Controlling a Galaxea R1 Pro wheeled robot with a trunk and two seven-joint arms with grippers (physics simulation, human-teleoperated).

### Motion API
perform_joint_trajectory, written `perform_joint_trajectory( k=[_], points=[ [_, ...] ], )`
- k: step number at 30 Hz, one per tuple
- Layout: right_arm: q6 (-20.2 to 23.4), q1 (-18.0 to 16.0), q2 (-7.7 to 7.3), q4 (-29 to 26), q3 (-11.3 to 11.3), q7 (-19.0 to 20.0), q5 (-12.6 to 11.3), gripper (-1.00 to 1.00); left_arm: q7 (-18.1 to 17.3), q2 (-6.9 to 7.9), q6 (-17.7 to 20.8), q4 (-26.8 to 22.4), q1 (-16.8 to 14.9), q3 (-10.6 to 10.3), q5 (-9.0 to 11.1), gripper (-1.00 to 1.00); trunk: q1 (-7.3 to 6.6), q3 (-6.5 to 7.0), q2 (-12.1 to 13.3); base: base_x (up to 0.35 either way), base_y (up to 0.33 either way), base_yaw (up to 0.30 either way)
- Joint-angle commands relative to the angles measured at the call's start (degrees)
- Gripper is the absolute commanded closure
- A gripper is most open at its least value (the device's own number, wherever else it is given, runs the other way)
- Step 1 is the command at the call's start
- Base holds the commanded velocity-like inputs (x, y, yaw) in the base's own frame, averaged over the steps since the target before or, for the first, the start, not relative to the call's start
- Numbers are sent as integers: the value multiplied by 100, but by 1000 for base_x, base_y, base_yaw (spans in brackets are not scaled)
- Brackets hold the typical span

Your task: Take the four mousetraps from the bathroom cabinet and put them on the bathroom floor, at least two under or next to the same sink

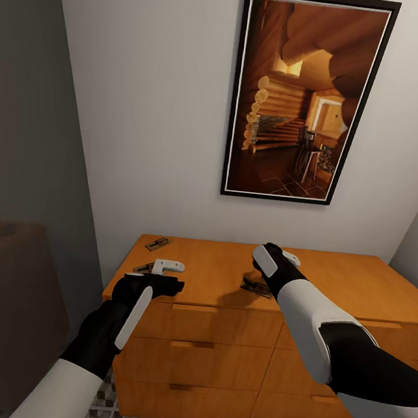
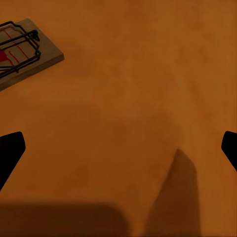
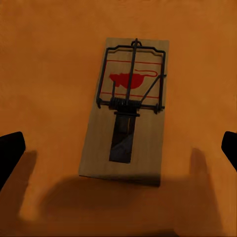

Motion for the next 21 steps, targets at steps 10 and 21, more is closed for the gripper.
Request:
perform_joint_trajectory(
  k=[10,21],
  points=[
    [19,-110,-10,223,34,89,-19,-100,52,1,21,42,-4,-8,55,-100,0,-7,-4,0,0,0],
    [5,-196,-15,268,32,163,-24,-100,53,1,21,105,-4,-9,49,-100,0,-7,-4,0,0,0]
  ],
)
